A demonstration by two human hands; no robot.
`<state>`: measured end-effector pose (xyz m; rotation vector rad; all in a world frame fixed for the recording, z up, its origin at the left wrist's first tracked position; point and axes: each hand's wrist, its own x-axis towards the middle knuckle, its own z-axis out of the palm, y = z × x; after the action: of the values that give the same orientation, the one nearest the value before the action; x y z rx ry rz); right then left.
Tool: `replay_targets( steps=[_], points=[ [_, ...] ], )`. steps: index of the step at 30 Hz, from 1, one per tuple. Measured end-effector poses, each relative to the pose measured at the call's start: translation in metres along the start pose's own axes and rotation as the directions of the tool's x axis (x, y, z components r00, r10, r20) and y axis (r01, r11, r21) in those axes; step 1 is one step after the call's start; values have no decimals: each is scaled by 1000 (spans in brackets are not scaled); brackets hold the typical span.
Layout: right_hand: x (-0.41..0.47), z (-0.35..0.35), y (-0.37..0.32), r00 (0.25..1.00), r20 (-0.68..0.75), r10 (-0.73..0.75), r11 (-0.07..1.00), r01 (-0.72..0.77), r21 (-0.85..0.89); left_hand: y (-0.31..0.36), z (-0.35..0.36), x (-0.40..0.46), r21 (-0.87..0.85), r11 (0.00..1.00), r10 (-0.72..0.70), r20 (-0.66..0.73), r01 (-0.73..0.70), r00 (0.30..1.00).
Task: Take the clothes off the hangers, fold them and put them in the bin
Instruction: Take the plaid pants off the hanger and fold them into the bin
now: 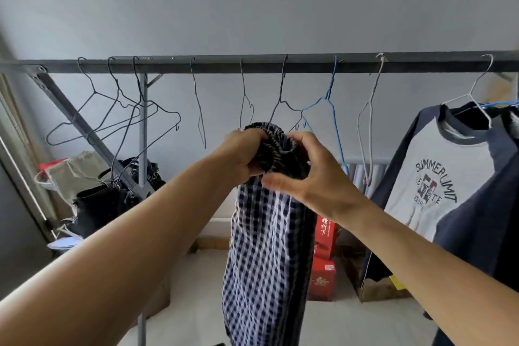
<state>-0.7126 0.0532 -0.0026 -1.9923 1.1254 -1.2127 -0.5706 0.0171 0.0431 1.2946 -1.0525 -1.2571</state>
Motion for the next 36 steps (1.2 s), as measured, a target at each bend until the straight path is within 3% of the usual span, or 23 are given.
replay_targets(
  steps=[2, 3, 6, 9, 13, 15, 19, 22, 27, 29, 33, 36],
  points=[
    [4, 5, 1, 997, -54, -55, 990, 48, -130, 2, -3, -4, -98, 995, -6, 40, 10, 999],
    [7, 6, -1, 992, -110, -67, 993, 55, -105, 4, -6, -7, -115, 993, 1, 67, 7, 998],
    [21, -5, -6, 979, -202, 14, 995, 6, 98, 1, -24, -5, 119, 981, 135, 137, -152, 981],
    [32, -23, -12, 984, -140, 114, 942, -62, 331, -15, -45, 2, 288, 870, 308, 319, -401, 897],
    [41, -39, -26, 988, -46, 144, 822, -94, 562, -38, -59, 15, 192, 882, 285, 509, -431, 812],
    [45, -45, -30, 983, -5, 181, 769, -138, 625, -40, -57, 10, 170, 895, 269, 534, -413, 802],
    [48, -51, -28, 973, 67, 222, 727, -211, 653, -30, -56, -2, 22, 949, 266, 475, -314, 839],
    [40, -45, -12, 966, 217, 143, 762, -247, 599, -19, -63, -10, -122, 975, 219, 389, -186, 895],
    [15, -12, 18, 861, 505, 63, 733, -383, 563, -10, -81, -20, -253, 962, 161, 222, -103, 961],
    [8, 3, 17, 808, 582, 95, 685, -477, 551, -12, -92, -24, -257, 961, 142, 148, -101, 979],
    [10, 34, 9, 805, 579, 129, 724, -475, 500, -18, -125, -31, -250, 968, 57, 87, -34, 995],
    [19, 52, -6, 815, 560, 151, 642, -511, 571, -27, -157, -36, -347, 935, 94, 35, -76, 995]
  ],
)
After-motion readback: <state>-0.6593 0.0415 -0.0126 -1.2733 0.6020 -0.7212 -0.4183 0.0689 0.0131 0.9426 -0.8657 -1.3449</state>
